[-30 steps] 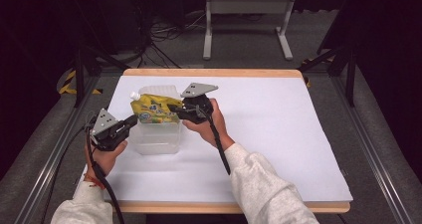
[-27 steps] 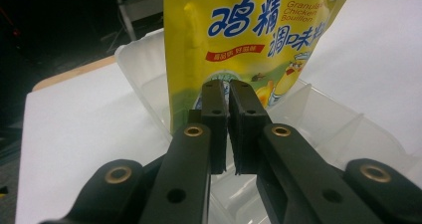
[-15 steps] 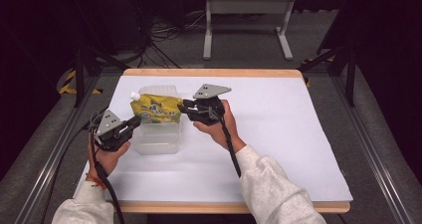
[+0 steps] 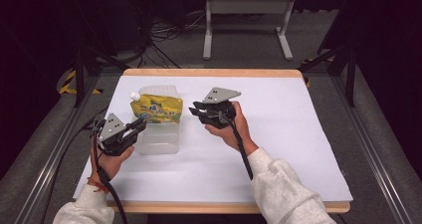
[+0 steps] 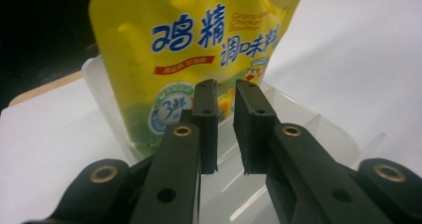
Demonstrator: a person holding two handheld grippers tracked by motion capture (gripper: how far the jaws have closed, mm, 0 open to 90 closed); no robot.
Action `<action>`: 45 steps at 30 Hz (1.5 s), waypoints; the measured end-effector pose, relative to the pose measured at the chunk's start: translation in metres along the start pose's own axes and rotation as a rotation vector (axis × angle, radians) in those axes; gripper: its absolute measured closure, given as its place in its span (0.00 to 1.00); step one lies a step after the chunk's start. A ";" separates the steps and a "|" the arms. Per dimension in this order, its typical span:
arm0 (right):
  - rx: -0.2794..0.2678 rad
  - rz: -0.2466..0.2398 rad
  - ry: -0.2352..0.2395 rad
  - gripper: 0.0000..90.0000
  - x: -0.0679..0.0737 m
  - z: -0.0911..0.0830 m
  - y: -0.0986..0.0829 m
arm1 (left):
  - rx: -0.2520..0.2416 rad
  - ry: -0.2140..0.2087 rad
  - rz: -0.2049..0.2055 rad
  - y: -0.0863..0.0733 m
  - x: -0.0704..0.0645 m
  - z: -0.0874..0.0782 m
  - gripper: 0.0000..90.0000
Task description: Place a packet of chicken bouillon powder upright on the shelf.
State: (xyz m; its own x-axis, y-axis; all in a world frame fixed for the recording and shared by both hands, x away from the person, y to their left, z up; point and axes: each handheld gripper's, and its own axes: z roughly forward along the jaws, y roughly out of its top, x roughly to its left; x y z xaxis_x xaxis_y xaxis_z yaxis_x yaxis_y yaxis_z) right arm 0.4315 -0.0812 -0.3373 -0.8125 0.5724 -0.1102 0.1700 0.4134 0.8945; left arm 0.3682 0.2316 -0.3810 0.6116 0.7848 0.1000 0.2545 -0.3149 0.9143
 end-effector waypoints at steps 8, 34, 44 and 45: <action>0.029 -0.041 -0.035 0.82 -0.004 -0.015 -0.005 | -0.004 -0.024 0.022 0.002 -0.015 -0.002 0.86; 0.106 -0.082 -0.121 0.71 -0.021 -0.064 -0.041 | 0.039 -0.101 0.135 0.001 -0.062 0.000 0.57; 0.183 -0.127 -0.143 0.65 -0.021 -0.083 -0.063 | 0.083 -0.137 0.182 -0.005 -0.085 0.006 0.47; 0.188 -0.135 -0.150 0.64 -0.022 -0.085 -0.065 | 0.088 -0.140 0.192 -0.006 -0.087 0.007 0.46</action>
State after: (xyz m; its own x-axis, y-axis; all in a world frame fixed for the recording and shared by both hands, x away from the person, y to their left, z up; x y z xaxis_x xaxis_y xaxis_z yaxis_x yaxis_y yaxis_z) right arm 0.3908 -0.1803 -0.3560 -0.7453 0.5961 -0.2986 0.1778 0.6093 0.7727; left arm 0.3184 0.1613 -0.3979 0.7513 0.6266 0.2072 0.1847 -0.5011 0.8455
